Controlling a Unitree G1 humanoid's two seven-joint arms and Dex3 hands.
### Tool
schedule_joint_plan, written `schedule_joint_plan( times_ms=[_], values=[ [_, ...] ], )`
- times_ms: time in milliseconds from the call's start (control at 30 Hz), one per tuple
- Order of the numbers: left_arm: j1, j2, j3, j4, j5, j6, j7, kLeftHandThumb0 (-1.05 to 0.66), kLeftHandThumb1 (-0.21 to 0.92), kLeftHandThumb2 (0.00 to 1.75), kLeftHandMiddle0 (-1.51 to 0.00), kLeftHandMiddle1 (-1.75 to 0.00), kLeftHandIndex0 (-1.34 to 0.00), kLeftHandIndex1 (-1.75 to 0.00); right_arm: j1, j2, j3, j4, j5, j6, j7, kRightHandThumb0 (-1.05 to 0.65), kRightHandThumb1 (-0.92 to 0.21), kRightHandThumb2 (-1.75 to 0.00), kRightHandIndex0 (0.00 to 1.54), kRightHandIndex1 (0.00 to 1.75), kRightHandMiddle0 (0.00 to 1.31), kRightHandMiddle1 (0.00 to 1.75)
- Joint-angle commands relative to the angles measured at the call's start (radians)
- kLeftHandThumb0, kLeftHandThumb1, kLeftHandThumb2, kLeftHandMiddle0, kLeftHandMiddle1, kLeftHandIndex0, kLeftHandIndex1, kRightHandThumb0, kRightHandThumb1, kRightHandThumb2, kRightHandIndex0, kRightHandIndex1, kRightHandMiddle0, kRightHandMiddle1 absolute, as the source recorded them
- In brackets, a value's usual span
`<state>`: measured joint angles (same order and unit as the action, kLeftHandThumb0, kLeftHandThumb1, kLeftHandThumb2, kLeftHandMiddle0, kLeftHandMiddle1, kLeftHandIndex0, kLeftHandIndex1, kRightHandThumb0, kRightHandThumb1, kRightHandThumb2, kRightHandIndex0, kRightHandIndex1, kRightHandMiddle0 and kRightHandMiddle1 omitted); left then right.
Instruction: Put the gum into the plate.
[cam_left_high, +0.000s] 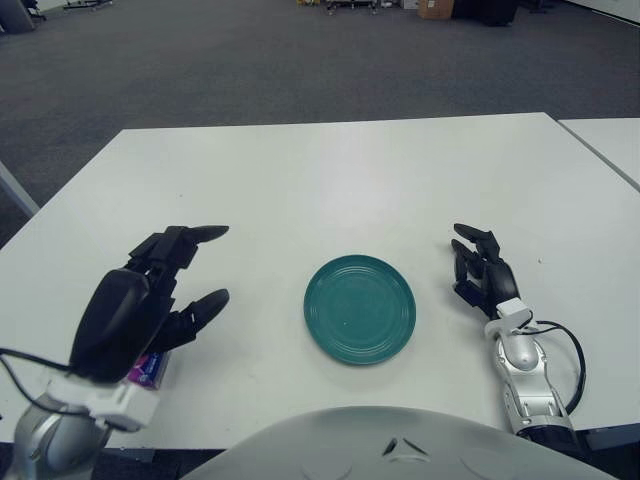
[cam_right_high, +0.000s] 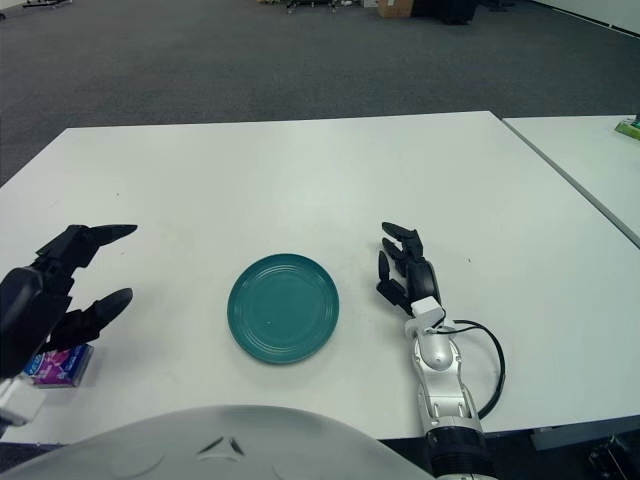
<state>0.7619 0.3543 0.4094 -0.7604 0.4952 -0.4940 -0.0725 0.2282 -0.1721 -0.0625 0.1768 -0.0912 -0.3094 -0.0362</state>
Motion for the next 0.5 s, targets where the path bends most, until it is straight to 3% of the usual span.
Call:
schedule_joint_plan(
  times_ms=[0, 200, 467],
  values=[
    [0.058, -0.028, 0.076, -0.089, 0.041, 0.008, -0.034, -0.83, 0.92, 0.50, -0.43, -0.64, -0.15, -1.13, 0.066, 0.002, -0.002, 0.083, 0.002, 0.096, 0.014, -0.69, -0.92, -0.86, 0.42, 0.00, 0.01, 0.85],
    [0.139, -0.054, 0.178, -0.151, 0.053, 0.049, -0.107, -0.83, 0.92, 0.41, -0.45, -0.57, -0.23, -1.19, 0.066, 0.002, -0.010, 0.074, 0.000, 0.093, 0.007, -0.69, -0.92, -0.85, 0.43, 0.01, 0.03, 0.86],
    [0.218, -0.050, 0.294, -0.107, 0.094, 0.062, -0.175, -0.91, 0.92, 0.37, -0.45, -0.40, -0.24, -1.15, 0.065, 0.010, -0.045, 0.051, 0.046, 0.106, 0.016, -0.68, -0.92, -0.83, 0.48, 0.03, 0.05, 0.87]
  ],
)
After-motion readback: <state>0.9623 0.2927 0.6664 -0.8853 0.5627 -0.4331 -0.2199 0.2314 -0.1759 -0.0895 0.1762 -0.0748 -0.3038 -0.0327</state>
